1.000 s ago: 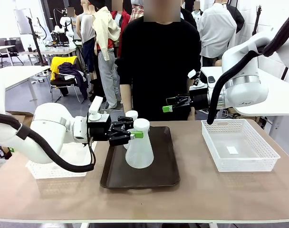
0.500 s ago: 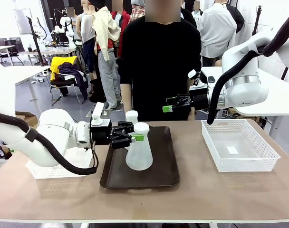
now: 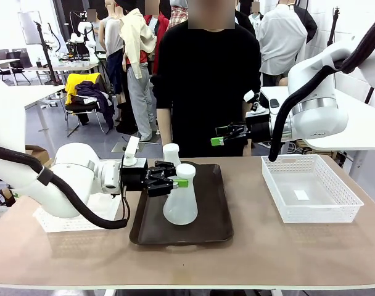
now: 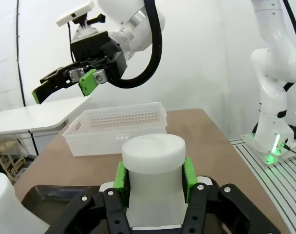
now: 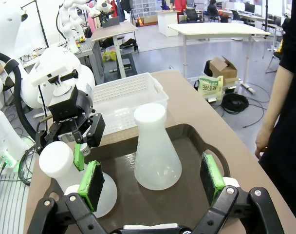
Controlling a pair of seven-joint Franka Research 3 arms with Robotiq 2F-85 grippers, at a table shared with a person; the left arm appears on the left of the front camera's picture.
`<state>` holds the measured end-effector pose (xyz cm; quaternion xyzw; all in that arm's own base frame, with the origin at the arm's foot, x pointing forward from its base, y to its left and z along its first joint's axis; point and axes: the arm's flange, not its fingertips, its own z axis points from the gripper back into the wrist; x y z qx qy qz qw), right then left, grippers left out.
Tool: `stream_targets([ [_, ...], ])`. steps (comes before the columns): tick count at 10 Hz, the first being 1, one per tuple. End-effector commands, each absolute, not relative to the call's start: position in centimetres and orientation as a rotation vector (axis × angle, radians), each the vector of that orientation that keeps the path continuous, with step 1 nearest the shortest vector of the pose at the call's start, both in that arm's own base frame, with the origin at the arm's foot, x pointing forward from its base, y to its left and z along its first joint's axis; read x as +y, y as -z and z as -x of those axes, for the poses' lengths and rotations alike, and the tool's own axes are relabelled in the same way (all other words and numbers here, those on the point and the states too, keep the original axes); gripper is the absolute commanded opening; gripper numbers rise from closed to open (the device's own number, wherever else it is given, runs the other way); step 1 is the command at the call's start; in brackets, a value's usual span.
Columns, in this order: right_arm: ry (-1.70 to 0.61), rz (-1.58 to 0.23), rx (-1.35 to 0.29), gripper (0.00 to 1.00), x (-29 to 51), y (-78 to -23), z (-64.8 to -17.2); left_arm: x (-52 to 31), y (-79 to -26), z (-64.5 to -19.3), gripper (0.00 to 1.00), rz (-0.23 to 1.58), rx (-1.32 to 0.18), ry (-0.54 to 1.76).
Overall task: Prepare the laboratory tools.
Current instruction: Place the picked Big flask upright in the Handle tray as directed by the person.
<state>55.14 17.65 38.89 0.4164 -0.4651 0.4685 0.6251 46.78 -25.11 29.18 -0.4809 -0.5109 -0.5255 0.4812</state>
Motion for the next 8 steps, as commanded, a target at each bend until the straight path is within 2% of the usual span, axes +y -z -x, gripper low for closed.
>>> stream_targets([
  [1,-1.071,-0.957,-1.062,1.00,17.7,-38.9,-55.0,-25.6,-29.5,-46.9,0.51,1.122,-1.238,1.271],
  [3,-1.071,-0.957,-1.062,1.00,17.7,-38.9,-55.0,-25.6,-29.3,-47.0,0.90,1.114,-1.176,1.269],
  [4,-1.071,-0.957,-1.062,1.00,17.7,-38.9,-55.0,-25.7,-29.6,-46.9,1.00,1.094,-1.155,1.290],
  [8,-1.071,-0.957,-1.062,1.00,17.7,-38.9,-55.0,-25.5,-31.0,-46.3,1.00,1.054,-1.062,1.346],
])
